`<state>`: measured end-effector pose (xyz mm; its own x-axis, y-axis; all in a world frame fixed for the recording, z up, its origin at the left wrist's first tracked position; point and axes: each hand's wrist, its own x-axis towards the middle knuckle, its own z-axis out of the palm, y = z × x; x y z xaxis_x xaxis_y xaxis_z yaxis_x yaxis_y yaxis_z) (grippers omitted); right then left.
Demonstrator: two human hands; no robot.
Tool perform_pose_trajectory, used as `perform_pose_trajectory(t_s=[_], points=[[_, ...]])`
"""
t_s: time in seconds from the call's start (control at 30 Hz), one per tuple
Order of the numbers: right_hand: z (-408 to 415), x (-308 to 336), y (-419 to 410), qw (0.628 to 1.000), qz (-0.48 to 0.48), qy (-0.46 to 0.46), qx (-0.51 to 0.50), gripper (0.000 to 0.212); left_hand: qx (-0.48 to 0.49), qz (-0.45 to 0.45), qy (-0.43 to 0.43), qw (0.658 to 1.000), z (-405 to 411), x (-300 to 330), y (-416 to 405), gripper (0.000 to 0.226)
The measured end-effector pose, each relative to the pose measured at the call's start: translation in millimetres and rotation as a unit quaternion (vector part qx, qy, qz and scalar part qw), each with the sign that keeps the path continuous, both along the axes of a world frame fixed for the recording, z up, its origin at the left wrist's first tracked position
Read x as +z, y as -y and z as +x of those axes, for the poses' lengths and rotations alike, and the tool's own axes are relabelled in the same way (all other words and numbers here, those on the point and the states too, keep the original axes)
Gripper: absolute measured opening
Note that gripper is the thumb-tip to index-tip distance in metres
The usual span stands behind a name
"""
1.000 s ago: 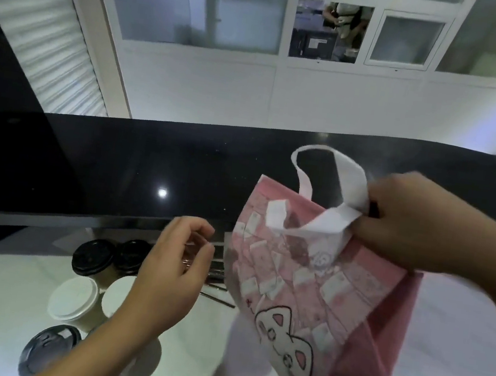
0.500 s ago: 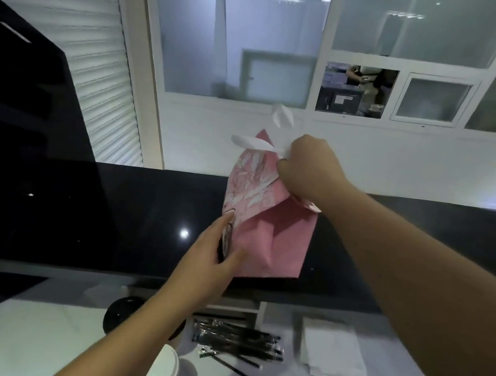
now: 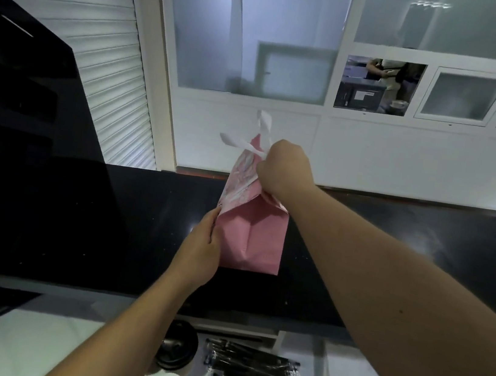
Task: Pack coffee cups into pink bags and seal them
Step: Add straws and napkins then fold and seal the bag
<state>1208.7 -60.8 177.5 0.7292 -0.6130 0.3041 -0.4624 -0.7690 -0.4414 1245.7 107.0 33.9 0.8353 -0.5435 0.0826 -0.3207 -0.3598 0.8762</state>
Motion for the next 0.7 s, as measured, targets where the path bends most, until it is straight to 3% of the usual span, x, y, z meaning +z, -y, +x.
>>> perform_pose_trajectory(t_s=[0.23, 0.37, 0.43, 0.53, 0.7], points=[[-6.8, 2.9, -2.3, 0.999, 0.037, 0.005, 0.018, 0.036, 0.02, 0.002, 0.009, 1.0, -0.4, -8.7, -1.8, 0.045], [-36.0, 9.2, -9.8, 0.999, 0.01, 0.009, 0.04, 0.024, 0.062, -0.011, 0.047, 0.997, -13.2, 7.6, -13.4, 0.052], [-57.0, 9.2, -15.3, 0.999, -0.002, 0.017, 0.052, 0.035, 0.072, -0.02, 0.084, 0.994, -26.2, 19.5, -19.6, 0.05], [-95.7, 2.0, -27.9, 0.997, 0.001, 0.043, 0.063, 0.047, 0.057, -0.032, 0.135, 0.989, -52.9, 33.2, -30.2, 0.045], [-165.0, -29.2, -36.2, 0.998, 0.01, 0.036, 0.04, 0.043, -0.008, -0.016, 0.2, 0.98, -96.0, 46.1, -30.3, 0.04]])
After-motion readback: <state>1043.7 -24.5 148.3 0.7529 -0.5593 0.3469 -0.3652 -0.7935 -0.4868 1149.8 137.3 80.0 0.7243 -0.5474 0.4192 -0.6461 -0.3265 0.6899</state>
